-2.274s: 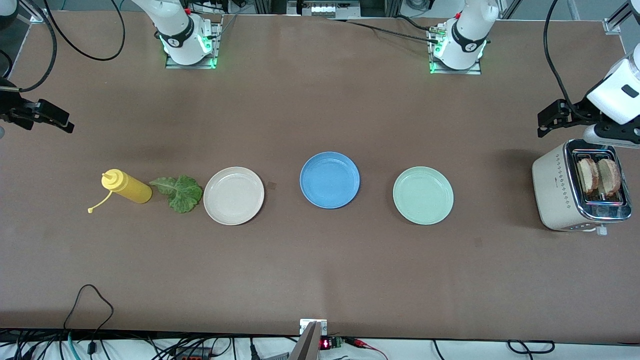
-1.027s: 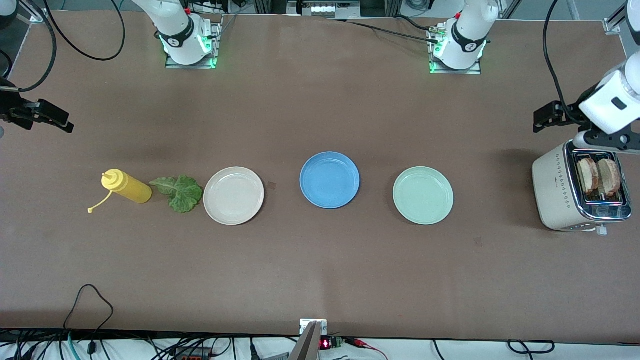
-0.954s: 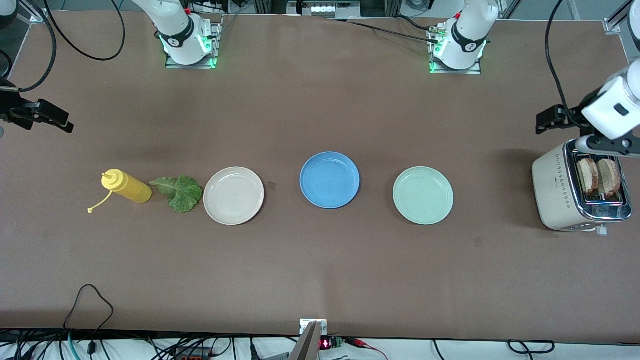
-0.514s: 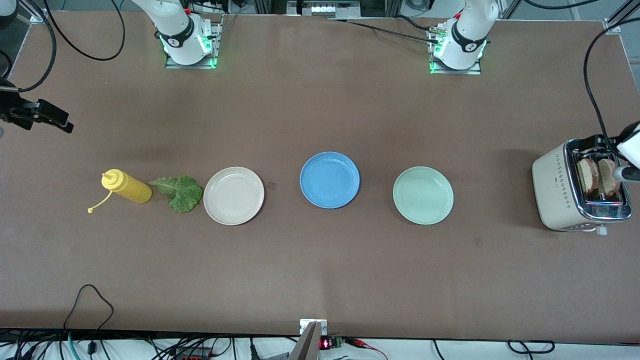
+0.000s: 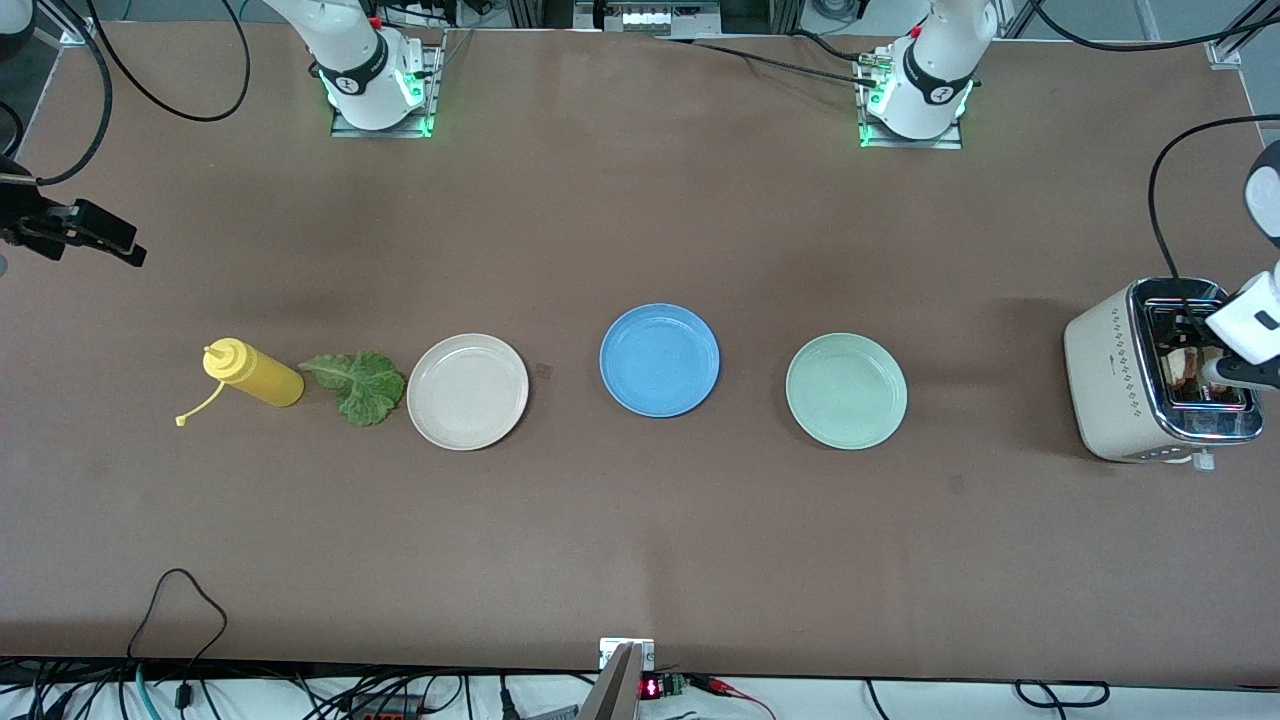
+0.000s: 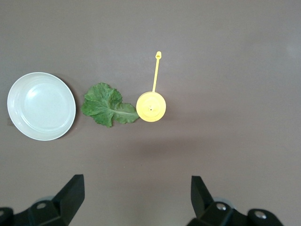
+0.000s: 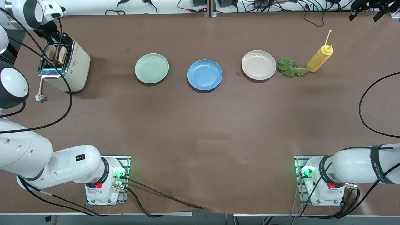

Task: Make sandwich in blue plate with both arms
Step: 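Lower the left gripper and grasp a bread slice in the toaster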

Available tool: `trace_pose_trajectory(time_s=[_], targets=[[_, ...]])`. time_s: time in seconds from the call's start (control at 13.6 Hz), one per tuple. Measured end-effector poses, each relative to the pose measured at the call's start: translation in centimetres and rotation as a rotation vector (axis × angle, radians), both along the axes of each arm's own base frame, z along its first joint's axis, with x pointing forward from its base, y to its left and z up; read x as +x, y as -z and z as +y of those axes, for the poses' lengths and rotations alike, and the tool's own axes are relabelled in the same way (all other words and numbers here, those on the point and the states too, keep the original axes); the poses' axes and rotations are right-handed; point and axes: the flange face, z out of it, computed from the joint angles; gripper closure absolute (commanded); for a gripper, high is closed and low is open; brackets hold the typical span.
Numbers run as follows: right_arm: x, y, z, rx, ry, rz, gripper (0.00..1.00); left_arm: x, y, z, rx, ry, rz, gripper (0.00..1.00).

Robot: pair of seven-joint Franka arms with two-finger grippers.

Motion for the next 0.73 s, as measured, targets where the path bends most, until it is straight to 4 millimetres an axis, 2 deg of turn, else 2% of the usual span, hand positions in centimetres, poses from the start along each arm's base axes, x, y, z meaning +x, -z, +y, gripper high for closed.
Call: trace_pose_trajectory(time_s=[0.07,0.15,0.22,0.37,0.59,0.73], targets=[[0.0,0.0,0.0,0.000,0.000,-0.001,0.00,-0.4,0.9,0.3,-0.003,-0.003,0.002,0.52],[0.0,0.0,0.0,0.000,0.000,-0.002,0.00,-0.7,1.5,0.7,-0.006,-0.009,0.008,0.69],[0.0,0.0,0.0,-0.001,0.000,-0.003,0.00,-0.9,2.0,1.2,-0.009,-0.016,0.015,0.80],[0.1,0.0,0.0,-0.001,0.000,-0.005,0.00,-1.1,2.3,1.7,-0.011,-0.023,0.021,0.92],[0.1,-0.1,0.0,-0.001,0.000,-0.007,0.00,-0.9,1.7,1.5,-0.008,-0.018,0.006,0.98],[0.1,-0.1,0.0,-0.001,0.000,-0.007,0.00,-0.5,-0.3,0.7,-0.001,-0.004,-0.019,0.98]])
